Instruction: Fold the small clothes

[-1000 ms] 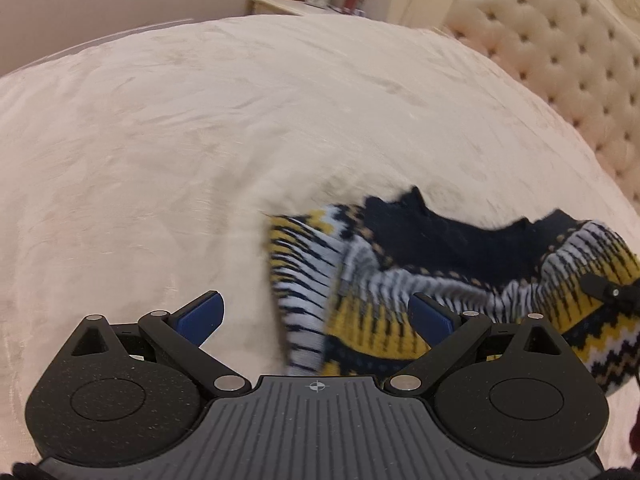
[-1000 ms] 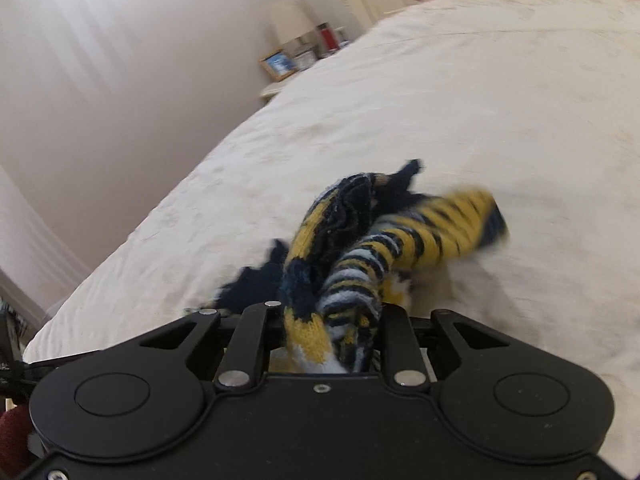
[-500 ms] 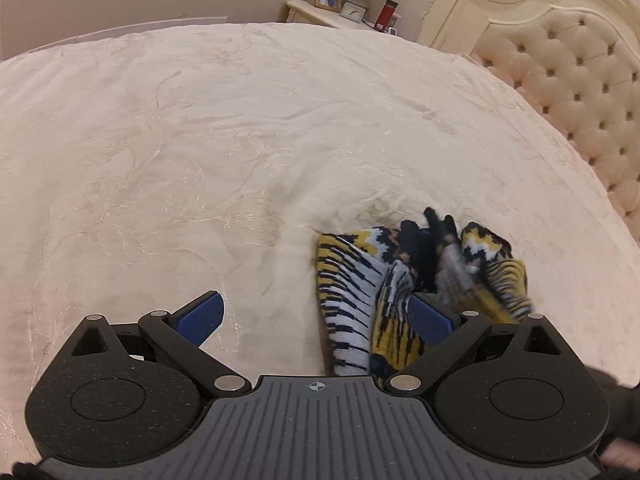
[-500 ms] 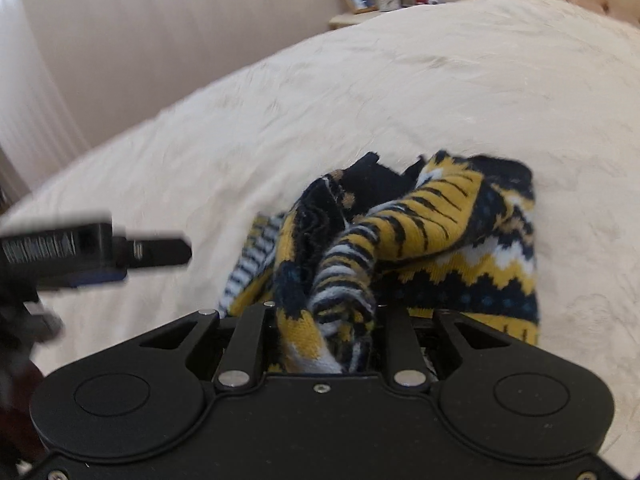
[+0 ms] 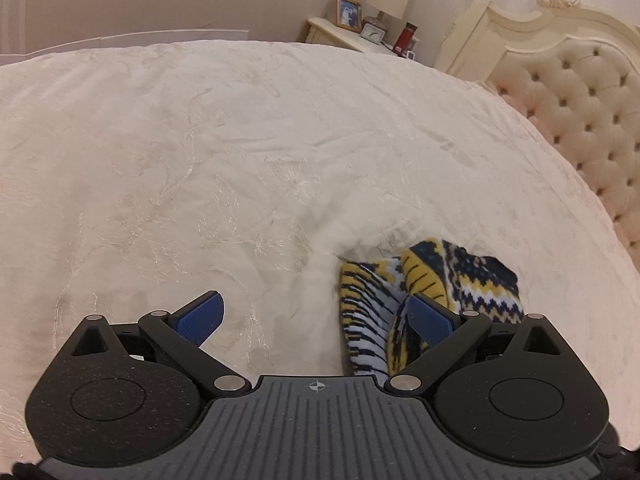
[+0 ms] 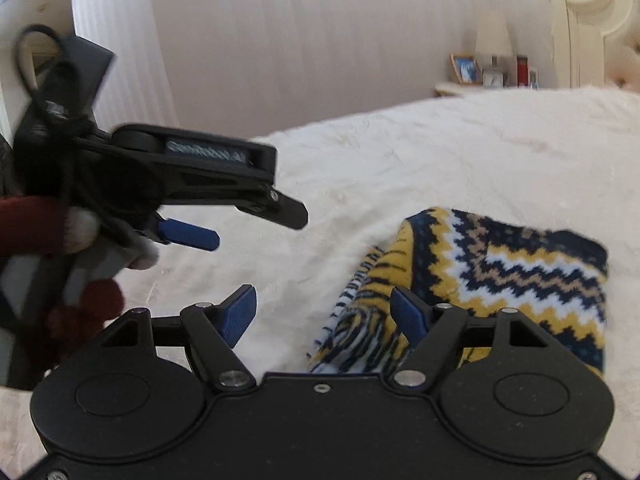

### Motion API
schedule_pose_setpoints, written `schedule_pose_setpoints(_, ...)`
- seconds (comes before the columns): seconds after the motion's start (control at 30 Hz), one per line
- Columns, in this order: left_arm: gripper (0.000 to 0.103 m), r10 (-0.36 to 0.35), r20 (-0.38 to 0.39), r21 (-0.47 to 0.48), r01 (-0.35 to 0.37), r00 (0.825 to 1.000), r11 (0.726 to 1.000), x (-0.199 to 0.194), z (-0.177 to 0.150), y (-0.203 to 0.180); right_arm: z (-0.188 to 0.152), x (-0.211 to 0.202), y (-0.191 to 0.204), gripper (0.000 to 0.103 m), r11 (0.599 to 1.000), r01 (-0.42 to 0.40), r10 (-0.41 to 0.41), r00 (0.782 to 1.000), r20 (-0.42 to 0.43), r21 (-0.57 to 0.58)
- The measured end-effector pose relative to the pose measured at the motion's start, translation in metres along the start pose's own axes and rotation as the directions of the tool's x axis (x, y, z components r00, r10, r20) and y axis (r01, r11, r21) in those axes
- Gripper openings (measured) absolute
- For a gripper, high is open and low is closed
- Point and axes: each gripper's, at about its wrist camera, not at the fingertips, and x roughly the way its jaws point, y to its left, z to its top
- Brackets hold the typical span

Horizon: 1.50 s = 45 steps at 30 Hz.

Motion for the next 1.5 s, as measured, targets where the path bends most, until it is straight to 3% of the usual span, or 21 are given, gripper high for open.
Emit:
schedule_pose_setpoints(0.23, 0.100, -0.035, -0.034, 0.057, 0.037, 0.999, 0.998, 0.009, -0.005, -0.017, -0.021, -0.029, 0.013, 0.077, 0.995, 0.063, -0.060, 0.997, 0.041, -0.078)
schedule_pose_setpoints(0.5, 0.098, -0.162, -0.082, 0.100, 0.170, 0.983, 0.980, 0.025, -0.019, -0.043, -0.054, -0.030, 0.042, 0.077, 0.962, 0.087, -0.089, 0.996, 0.003, -0.259)
schedule_pose_setpoints(0.53, 0.090, -0.177, -0.079, 0.103, 0.185, 0.981, 0.977, 0.026, -0.021, -0.045, -0.056, -0.027, 0.046, 0.076, 0.953, 0.095, -0.098, 0.995, 0.005, -0.288)
schedule_pose_setpoints(0.67, 0.082, -0.212, -0.073, 0.110, 0.220, 0.974, 0.969, 0.034, -0.028, -0.052, -0.064, -0.023, 0.060, 0.074, 0.915, 0.123, -0.123, 0.992, 0.025, -0.384)
schedule_pose_setpoints(0.7, 0.076, -0.221, -0.072, 0.114, 0.228, 0.973, 0.967, 0.036, -0.029, -0.053, -0.066, -0.021, 0.063, 0.074, 0.905, 0.128, -0.128, 0.991, 0.027, -0.407)
schedule_pose_setpoints(0.77, 0.068, -0.220, -0.081, 0.122, 0.229, 0.972, 0.966, 0.041, -0.033, -0.055, -0.068, -0.017, 0.069, 0.066, 0.880, 0.153, -0.152, 0.988, 0.039, -0.450)
schedule_pose_setpoints(0.83, 0.045, -0.211, -0.085, 0.137, 0.221, 0.974, 0.966, 0.045, -0.037, -0.058, -0.070, -0.013, 0.071, 0.059, 0.867, 0.170, -0.170, 0.985, 0.044, -0.468)
schedule_pose_setpoints(0.9, 0.028, -0.198, -0.062, 0.163, 0.205, 0.978, 0.965, 0.046, -0.042, -0.061, -0.072, -0.011, 0.072, 0.055, 0.868, 0.173, -0.174, 0.984, 0.041, -0.466)
schedule_pose_setpoints(0.93, 0.020, -0.191, -0.048, 0.175, 0.197, 0.980, 0.965, 0.046, -0.043, -0.062, -0.072, -0.011, 0.071, 0.048, 0.868, 0.178, -0.178, 0.983, 0.045, -0.464)
schedule_pose_setpoints(1.03, 0.015, -0.180, -0.016, 0.165, 0.180, 0.984, 0.970, 0.040, -0.044, -0.060, -0.068, -0.013, 0.068, 0.013, 0.880, 0.201, -0.193, 0.979, 0.064, -0.429)
schedule_pose_setpoints(1.2, 0.010, -0.183, 0.035, 0.098, 0.178, 0.983, 0.979, 0.016, -0.039, -0.052, -0.054, -0.030, 0.061, 0.013, 0.932, 0.133, -0.112, 0.990, 0.081, -0.336)
schedule_pose_setpoints(1.27, 0.010, -0.170, 0.028, 0.069, 0.168, 0.985, 0.983, 0.016, -0.040, -0.047, -0.056, -0.022, 0.061, 0.014, 0.942, 0.090, -0.084, 0.996, 0.034, -0.325)
schedule_pose_setpoints(1.4, 0.011, -0.074, -0.038, 0.046, 0.076, 0.997, 0.996, 0.039, -0.053, -0.036, -0.073, 0.006, 0.058, 0.018, 0.943, 0.010, -0.047, 0.994, -0.103, -0.334)
schedule_pose_setpoints(1.5, 0.014, -0.066, -0.034, 0.033, 0.067, 0.997, 0.997, 0.042, -0.055, -0.031, -0.074, 0.010, 0.051, 0.026, 0.953, -0.015, -0.020, 0.993, -0.113, -0.302)
